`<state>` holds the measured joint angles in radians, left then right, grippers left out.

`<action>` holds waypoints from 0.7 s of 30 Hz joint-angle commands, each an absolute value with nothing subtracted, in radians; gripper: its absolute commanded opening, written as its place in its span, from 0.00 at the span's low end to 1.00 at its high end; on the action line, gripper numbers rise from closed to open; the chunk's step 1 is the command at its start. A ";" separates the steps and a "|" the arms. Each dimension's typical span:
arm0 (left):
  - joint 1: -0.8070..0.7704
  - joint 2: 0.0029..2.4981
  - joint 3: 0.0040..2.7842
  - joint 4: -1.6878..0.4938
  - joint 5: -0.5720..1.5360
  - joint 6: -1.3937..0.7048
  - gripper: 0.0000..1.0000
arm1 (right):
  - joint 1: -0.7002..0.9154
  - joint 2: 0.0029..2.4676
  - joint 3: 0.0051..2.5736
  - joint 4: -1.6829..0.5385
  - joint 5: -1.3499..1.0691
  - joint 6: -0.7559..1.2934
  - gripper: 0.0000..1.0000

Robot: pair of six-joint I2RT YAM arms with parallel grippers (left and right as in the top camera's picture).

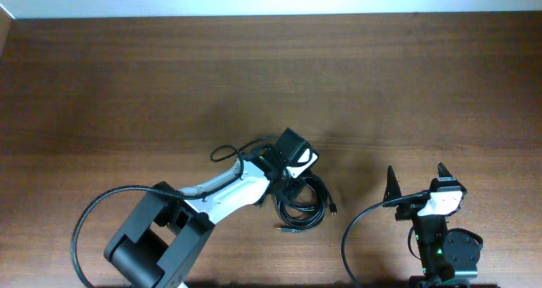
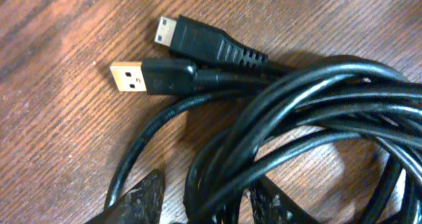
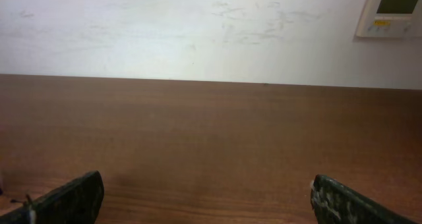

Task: Untangle cables
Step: 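Grasp the black cable coil with the left gripper and lift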

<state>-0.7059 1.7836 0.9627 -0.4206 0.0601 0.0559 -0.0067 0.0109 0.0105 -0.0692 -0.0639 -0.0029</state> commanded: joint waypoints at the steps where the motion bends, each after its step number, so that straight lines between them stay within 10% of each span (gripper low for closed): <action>1: -0.706 1.825 0.971 -0.420 0.052 0.056 0.35 | 0.001 0.004 0.006 -0.076 -0.051 0.001 0.99; 7: -0.706 1.822 0.973 -0.430 0.055 0.048 0.00 | 0.001 0.004 0.006 -0.076 -0.051 0.001 0.99; 21: -0.603 1.631 1.097 -0.600 -0.068 -0.130 0.00 | 0.001 0.004 0.006 -0.075 -0.051 0.001 0.99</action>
